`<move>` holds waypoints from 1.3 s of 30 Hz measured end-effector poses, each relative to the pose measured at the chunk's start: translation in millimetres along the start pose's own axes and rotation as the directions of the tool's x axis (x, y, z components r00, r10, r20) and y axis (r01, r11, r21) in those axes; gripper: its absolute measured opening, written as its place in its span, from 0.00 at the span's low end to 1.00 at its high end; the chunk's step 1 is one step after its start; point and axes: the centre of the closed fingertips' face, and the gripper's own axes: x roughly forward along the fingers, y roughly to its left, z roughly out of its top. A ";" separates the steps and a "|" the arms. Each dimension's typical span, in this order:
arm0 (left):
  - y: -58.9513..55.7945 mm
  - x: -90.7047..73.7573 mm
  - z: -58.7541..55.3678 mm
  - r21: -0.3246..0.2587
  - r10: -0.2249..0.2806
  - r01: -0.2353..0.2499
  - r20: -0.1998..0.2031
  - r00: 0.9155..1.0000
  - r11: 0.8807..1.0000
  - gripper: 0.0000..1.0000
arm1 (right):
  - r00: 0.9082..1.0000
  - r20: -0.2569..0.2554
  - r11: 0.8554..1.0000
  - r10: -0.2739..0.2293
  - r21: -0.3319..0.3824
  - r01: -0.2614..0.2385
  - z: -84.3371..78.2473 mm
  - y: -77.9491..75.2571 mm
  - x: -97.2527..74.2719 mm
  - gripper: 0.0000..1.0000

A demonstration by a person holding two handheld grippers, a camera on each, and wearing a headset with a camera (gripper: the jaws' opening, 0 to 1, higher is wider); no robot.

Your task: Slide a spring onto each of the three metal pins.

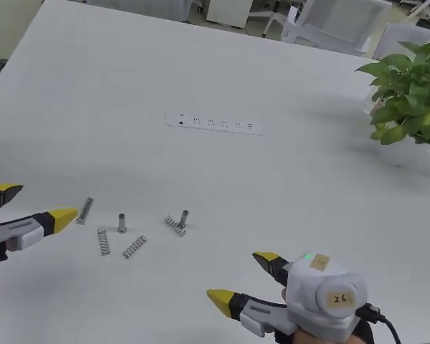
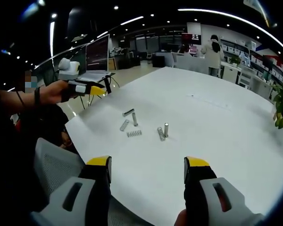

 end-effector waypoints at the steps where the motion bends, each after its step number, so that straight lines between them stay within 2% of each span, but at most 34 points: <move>1: 0.7 1.0 -0.3 -0.001 0.000 0.000 0.000 1.000 1.000 0.61 | 1.000 -0.001 1.000 0.000 0.000 0.000 -0.1 0.0 0.1 0.61; 4: 11.6 12.0 -6.1 -0.026 0.008 -0.008 -0.006 1.000 1.000 0.60 | 1.000 -0.004 1.000 0.000 -0.001 0.000 -0.3 -1.0 0.1 0.61; 7: 17.1 19.7 -8.7 -0.055 0.012 -0.012 -0.005 1.000 0.998 0.58 | 1.000 -0.002 1.000 -0.001 0.000 0.001 1.1 -1.8 -0.4 0.61; 10: 21.9 30.4 -12.2 -0.058 0.012 -0.013 -0.014 1.000 0.998 0.57 | 1.000 -0.004 1.000 -0.004 0.003 0.004 0.7 -3.5 -0.4 0.61; 19: 21.6 61.7 -21.3 -0.077 -0.003 -0.001 -0.046 0.999 0.997 0.52 | 1.000 -0.017 1.000 0.002 0.000 -0.002 -1.1 -3.1 0.6 0.61; 23: 21.3 75.7 -28.0 -0.077 -0.004 -0.002 -0.074 0.997 0.997 0.52 | 1.000 -0.021 1.000 0.006 -0.001 -0.006 -1.4 -2.2 1.5 0.61; 29: 27.6 94.9 -38.4 -0.091 0.028 -0.038 -0.109 0.994 0.995 0.43 | 1.000 -0.027 1.000 0.000 0.003 0.000 -1.6 -5.5 2.1 0.60; 31: 30.2 103.2 -44.0 -0.099 0.024 -0.036 -0.121 0.992 0.994 0.40 | 1.000 -0.026 1.000 -0.001 0.005 0.001 -1.1 -6.2 2.0 0.60; 39: 28.5 120.7 -58.8 -0.126 0.039 -0.061 -0.169 0.985 0.990 0.27 | 0.999 -0.035 1.000 0.006 0.006 -0.006 -2.0 -6.9 4.6 0.61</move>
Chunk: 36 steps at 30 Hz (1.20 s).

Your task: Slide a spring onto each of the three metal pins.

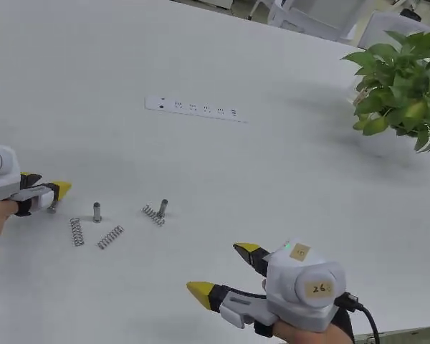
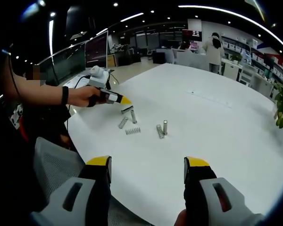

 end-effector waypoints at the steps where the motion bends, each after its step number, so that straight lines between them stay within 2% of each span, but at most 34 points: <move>1: -0.1 3.1 -2.9 0.000 0.006 -0.006 -0.012 1.000 1.000 0.26 | 1.000 -0.001 1.000 0.002 -0.001 -0.002 0.3 0.0 0.9 0.61; 9: -5.0 15.6 -14.8 0.016 0.008 -0.007 -0.058 0.998 1.000 0.15 | 1.000 -0.005 1.000 0.015 -0.003 -0.015 2.2 2.8 7.9 0.61; 12: -5.4 17.8 -20.4 0.044 0.021 -0.017 -0.081 0.996 0.999 0.11 | 1.000 -0.008 1.000 0.017 -0.002 -0.017 1.8 1.8 9.1 0.61; 17: -3.8 18.1 -20.3 0.087 0.032 -0.025 -0.084 0.996 0.996 0.06 | 1.000 -0.007 1.000 0.012 0.007 -0.012 1.7 -2.1 8.5 0.61; 19: -6.0 18.7 -19.7 0.115 0.035 -0.025 -0.086 0.996 0.993 0.06 | 1.000 -0.008 1.000 0.011 0.009 -0.011 1.0 -2.9 8.7 0.61; 21: -2.6 19.1 -19.8 0.182 0.062 -0.043 -0.097 0.993 0.982 0.02 | 1.000 -0.014 1.000 0.011 0.007 -0.011 -0.3 -3.1 9.1 0.61; 22: -4.6 20.6 -18.9 0.177 0.054 -0.037 -0.092 0.994 0.984 0.02 | 1.000 -0.014 1.000 0.011 0.008 -0.011 -0.5 -3.0 9.2 0.61; 26: -2.4 20.8 -18.5 0.226 0.071 -0.047 -0.100 0.992 0.973 0.00 | 1.000 -0.012 1.000 0.012 0.009 -0.012 0.3 -2.8 9.7 0.61; 28: -1.7 20.6 -18.4 0.194 0.066 -0.044 -0.109 0.992 0.980 0.00 | 1.000 -0.011 1.000 0.009 0.009 -0.009 0.7 -3.4 9.8 0.61; 29: -2.2 19.7 -19.5 0.136 0.058 -0.042 -0.116 0.992 0.990 0.00 | 1.000 -0.007 1.000 0.009 0.010 -0.009 1.6 -3.6 9.7 0.61; 30: 2.6 17.8 -19.1 0.120 0.063 -0.049 -0.115 0.991 0.992 0.00 | 1.000 -0.004 1.000 0.008 0.010 -0.008 2.3 -3.7 9.5 0.61; 33: 4.4 13.5 -20.1 0.117 0.068 -0.055 -0.110 0.992 0.992 0.00 | 1.000 -0.002 1.000 0.004 0.011 -0.003 2.8 -4.7 8.4 0.61; 36: 3.3 6.5 -16.8 0.095 0.068 -0.060 -0.083 0.994 0.994 0.00 | 1.000 0.003 1.000 -0.003 0.015 0.003 2.6 -6.8 6.8 0.61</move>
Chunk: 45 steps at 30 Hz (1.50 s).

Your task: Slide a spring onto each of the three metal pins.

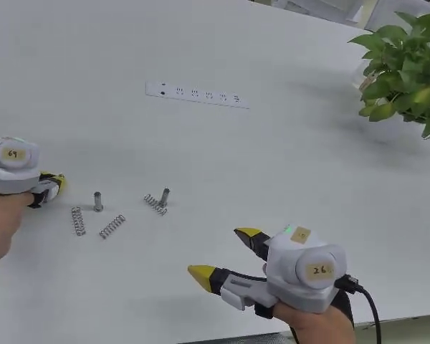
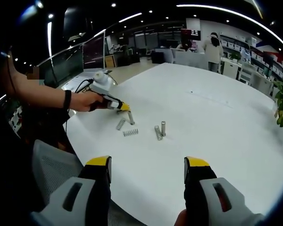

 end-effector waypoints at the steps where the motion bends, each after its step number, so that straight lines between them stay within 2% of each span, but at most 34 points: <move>1: 0.1 -2.4 1.1 -0.005 0.002 -0.002 0.007 1.000 1.000 0.00 | 1.000 0.001 1.000 -0.001 0.000 0.001 -0.2 -0.3 -0.2 0.61; 4: -0.6 -9.3 4.8 -0.017 0.006 -0.005 0.033 0.999 1.000 0.00 | 1.000 0.002 1.000 -0.003 0.000 0.003 -0.9 -0.1 -0.6 0.61; 11: -0.4 -26.2 6.3 -0.026 0.023 -0.021 0.066 0.998 0.999 0.00 | 1.000 0.010 1.000 0.003 -0.004 -0.003 0.2 3.0 0.2 0.61; 27: 3.0 -50.1 3.6 -0.025 0.054 -0.052 0.093 0.994 0.998 0.00 | 1.000 0.021 1.000 0.003 -0.008 -0.003 -0.3 3.1 -1.7 0.61; 36: 3.8 -51.1 1.9 -0.006 0.053 -0.053 0.094 0.994 0.999 0.00 | 1.000 0.028 1.000 0.003 -0.008 -0.003 0.3 3.9 -2.0 0.61; 45: 4.8 -49.5 2.1 0.043 0.053 -0.057 0.086 0.995 0.997 0.00 | 0.999 0.035 1.000 -0.015 0.002 0.015 -0.4 -1.2 -7.5 0.61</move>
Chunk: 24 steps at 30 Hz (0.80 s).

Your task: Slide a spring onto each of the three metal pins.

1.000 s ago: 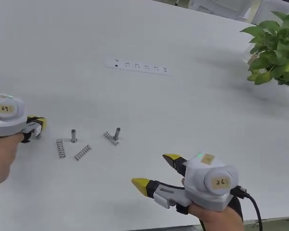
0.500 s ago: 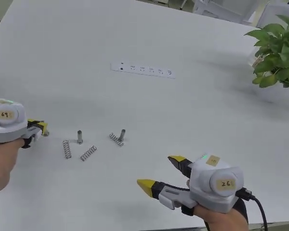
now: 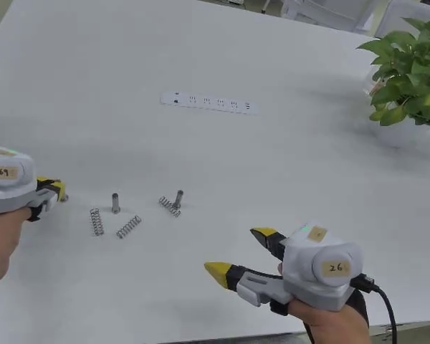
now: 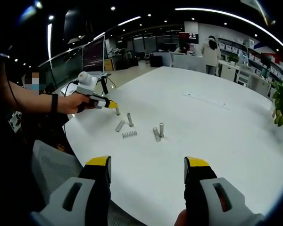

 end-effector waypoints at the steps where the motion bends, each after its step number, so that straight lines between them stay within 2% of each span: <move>1: -0.6 0.0 -0.1 0.005 -0.001 0.001 -0.001 1.000 1.000 0.00 | 1.000 -0.003 1.000 -0.001 -0.003 0.001 -0.6 -0.3 -0.3 0.61; 9: -1.9 -0.5 -1.9 0.024 -0.001 0.001 -0.002 1.000 1.000 0.00 | 1.000 -0.005 1.000 0.000 -0.003 0.000 -2.7 1.8 -0.2 0.61; 24: -4.7 -0.8 -12.8 0.024 0.000 0.001 -0.027 1.000 1.000 0.00 | 1.000 -0.002 1.000 -0.002 -0.003 0.002 -1.6 1.0 -1.0 0.61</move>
